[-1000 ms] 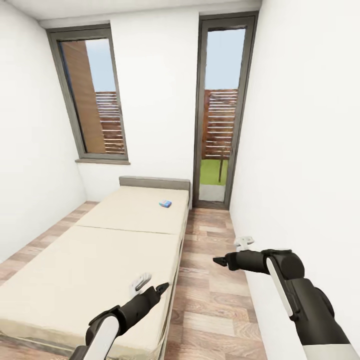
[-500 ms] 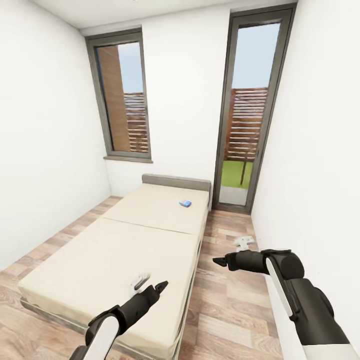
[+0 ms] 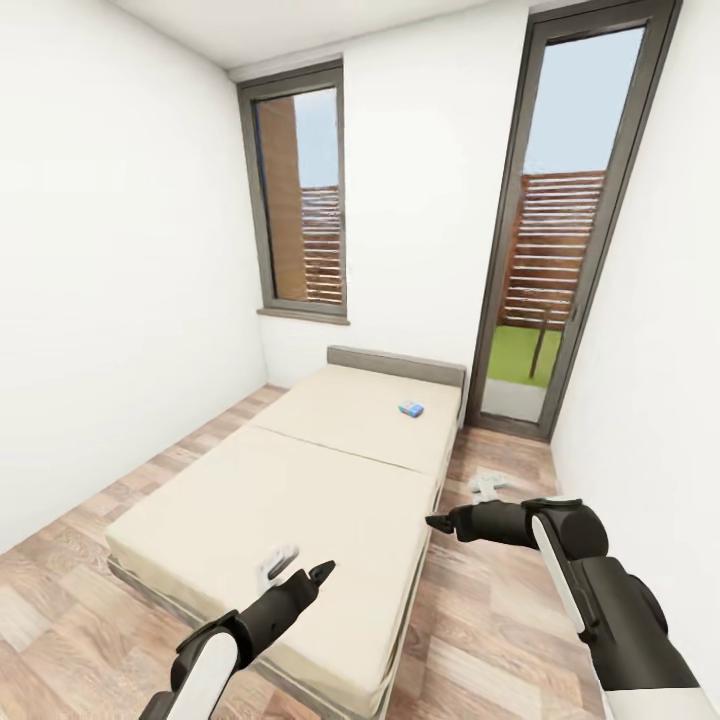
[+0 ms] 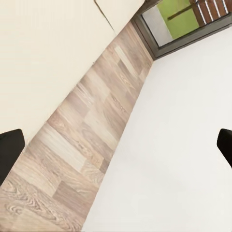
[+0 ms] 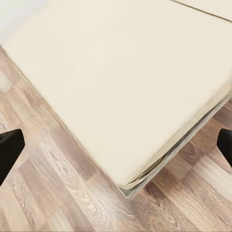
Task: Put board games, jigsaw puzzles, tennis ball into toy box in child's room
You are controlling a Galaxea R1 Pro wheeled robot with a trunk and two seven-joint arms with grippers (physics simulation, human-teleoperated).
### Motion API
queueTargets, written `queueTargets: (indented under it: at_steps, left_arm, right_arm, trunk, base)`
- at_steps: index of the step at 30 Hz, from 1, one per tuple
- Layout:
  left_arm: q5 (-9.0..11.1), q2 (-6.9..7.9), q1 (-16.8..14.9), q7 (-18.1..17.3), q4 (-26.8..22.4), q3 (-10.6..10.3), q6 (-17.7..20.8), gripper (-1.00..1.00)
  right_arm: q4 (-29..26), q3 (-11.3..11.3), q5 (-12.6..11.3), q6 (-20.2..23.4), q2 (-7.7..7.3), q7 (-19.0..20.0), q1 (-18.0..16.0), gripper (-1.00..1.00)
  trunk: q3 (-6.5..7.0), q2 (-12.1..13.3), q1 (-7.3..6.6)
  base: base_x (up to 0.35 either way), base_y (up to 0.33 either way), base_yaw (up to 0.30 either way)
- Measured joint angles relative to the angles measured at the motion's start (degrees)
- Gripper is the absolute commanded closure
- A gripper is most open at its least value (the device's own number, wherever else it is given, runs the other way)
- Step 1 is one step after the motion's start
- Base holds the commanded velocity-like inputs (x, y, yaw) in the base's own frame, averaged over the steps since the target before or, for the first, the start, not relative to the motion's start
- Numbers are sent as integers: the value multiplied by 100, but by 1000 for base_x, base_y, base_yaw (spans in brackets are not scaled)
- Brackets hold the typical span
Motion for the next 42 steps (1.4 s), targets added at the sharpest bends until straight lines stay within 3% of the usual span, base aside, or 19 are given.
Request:
queueTargets:
  at_steps: [42]
  left_arm:
    - [15,-10,0,-41,26,-15,-18,-100]
  right_arm:
    - [-5,-3,53,2,-2,-4,7,-100]
  trunk:
    - [0,0,0]
  base:
    - [0,0,298]
